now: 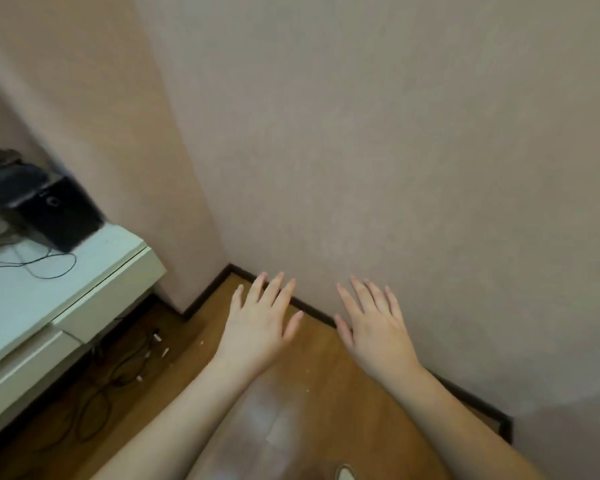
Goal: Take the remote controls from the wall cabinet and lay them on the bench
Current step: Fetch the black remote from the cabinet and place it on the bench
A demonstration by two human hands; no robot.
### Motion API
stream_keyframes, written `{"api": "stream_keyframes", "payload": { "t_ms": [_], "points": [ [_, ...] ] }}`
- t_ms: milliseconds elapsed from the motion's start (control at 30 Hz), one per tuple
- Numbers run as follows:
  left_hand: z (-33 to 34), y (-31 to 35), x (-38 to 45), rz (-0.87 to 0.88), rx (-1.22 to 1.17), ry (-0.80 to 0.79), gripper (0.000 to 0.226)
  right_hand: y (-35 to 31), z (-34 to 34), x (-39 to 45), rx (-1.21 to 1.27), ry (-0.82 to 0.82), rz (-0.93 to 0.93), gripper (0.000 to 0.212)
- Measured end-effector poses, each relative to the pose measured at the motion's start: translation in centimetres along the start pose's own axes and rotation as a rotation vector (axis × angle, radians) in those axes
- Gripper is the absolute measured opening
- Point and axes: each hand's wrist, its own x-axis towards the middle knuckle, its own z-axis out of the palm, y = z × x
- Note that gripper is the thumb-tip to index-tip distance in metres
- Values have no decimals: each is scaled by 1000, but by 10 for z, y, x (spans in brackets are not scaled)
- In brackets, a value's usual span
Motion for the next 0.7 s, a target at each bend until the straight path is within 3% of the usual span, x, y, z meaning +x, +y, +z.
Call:
{"api": "stream_keyframes", "payload": {
  "t_ms": [367,700],
  "points": [
    [-38,-48,-26,-408,99,80,55,-57,-2,79,111,25,-357,51],
    [-78,-130,-91,-626,103,48,60,-184,-25,99,102,-66,-621,58]
  ]
}}
